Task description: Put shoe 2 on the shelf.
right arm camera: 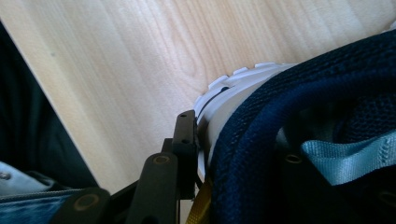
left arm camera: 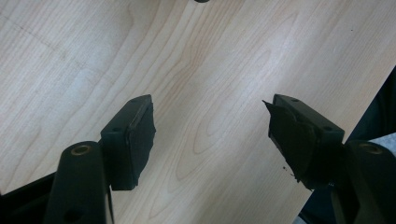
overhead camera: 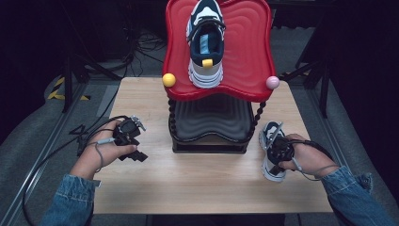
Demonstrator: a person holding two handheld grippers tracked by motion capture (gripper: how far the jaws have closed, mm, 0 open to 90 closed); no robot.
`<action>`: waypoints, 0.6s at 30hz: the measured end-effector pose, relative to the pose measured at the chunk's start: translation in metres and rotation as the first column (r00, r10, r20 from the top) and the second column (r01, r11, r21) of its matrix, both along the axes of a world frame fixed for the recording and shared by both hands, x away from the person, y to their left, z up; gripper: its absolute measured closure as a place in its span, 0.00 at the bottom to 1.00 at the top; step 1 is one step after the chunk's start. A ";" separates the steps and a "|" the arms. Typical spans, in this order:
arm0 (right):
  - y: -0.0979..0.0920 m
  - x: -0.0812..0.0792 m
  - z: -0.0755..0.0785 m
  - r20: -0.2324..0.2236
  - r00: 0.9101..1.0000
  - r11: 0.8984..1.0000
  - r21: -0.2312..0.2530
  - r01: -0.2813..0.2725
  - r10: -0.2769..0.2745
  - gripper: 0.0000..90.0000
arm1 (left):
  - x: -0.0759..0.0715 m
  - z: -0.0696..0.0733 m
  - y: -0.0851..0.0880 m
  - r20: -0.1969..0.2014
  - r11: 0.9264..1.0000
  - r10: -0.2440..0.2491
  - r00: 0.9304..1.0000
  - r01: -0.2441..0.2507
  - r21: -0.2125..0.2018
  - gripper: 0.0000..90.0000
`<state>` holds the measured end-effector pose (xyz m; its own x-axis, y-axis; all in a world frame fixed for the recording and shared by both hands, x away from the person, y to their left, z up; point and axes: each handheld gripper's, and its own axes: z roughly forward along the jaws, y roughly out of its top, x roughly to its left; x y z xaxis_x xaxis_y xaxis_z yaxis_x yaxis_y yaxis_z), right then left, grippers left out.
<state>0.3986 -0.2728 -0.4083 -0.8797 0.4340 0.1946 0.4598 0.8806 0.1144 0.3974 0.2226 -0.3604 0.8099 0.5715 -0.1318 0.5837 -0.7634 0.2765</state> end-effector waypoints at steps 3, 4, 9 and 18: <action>-0.001 0.000 0.008 0.010 1.000 1.000 0.018 0.007 -0.008 0.82 | -0.001 -0.004 -0.002 -0.008 1.000 0.001 1.000 -0.001 -0.018 0.35; -0.002 0.001 0.010 0.018 1.000 1.000 0.018 0.004 -0.004 0.82 | -0.001 -0.005 -0.002 -0.010 1.000 -0.001 1.000 0.001 -0.014 0.35; -0.006 0.001 0.038 0.047 0.999 0.999 0.033 0.015 -0.017 0.82 | 0.000 -0.010 -0.002 -0.015 1.000 -0.005 1.000 0.004 -0.016 0.34; -0.013 0.001 0.099 0.106 0.994 0.999 0.041 0.009 -0.013 0.83 | -0.002 -0.015 0.000 -0.028 1.000 0.002 1.000 -0.003 -0.019 0.33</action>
<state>0.4000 -0.2860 -0.3095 -0.8914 0.4375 0.1180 0.4529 0.8693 0.1981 0.3958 0.2228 -0.3757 0.8044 0.5707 -0.1653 0.5933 -0.7566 0.2749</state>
